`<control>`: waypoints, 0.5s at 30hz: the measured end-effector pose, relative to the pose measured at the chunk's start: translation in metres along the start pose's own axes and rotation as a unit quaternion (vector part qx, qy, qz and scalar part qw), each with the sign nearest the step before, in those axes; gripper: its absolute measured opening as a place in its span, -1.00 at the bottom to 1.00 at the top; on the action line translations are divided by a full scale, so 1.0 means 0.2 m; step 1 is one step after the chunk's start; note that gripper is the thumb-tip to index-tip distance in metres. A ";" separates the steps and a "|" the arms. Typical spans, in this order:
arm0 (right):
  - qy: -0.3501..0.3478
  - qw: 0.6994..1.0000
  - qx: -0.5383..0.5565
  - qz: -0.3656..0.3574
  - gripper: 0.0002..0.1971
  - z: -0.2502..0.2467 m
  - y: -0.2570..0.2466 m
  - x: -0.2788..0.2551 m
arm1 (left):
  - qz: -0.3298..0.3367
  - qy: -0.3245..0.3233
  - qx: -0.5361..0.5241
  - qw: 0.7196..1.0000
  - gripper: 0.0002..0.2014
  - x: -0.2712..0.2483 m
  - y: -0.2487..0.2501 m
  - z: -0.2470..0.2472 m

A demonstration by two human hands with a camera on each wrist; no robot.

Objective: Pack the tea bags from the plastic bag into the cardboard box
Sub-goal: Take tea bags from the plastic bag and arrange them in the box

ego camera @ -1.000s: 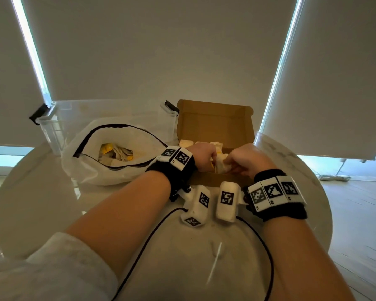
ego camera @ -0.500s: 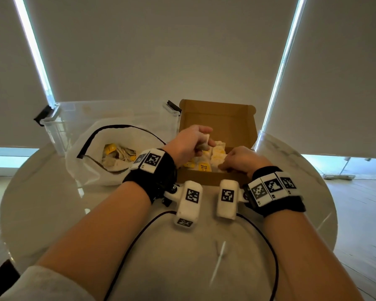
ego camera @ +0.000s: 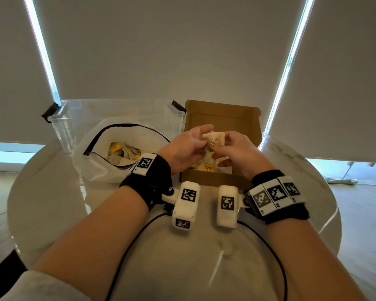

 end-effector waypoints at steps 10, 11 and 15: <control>0.061 0.995 0.077 -0.020 -0.81 -0.08 0.00 0.03 | -0.091 0.011 -0.057 0.994 -0.68 -0.02 -0.02 -0.02; 0.053 0.996 0.074 -0.024 -0.79 -0.08 0.00 0.03 | -0.078 0.016 -0.047 0.996 -0.71 -0.02 -0.02 -0.02; 0.055 0.994 0.093 0.005 -0.71 -0.09 0.01 0.04 | 0.012 0.062 0.008 0.998 -0.65 0.00 0.00 -0.02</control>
Point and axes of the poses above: each hand's wrist, its own x-axis towards the middle knuckle, its own z-axis out of the palm, y = z × x, the point moved 4 cm from there along x, towards the middle knuckle, and after that the axes turned 13 degrees about y, right-handed, at the moved point
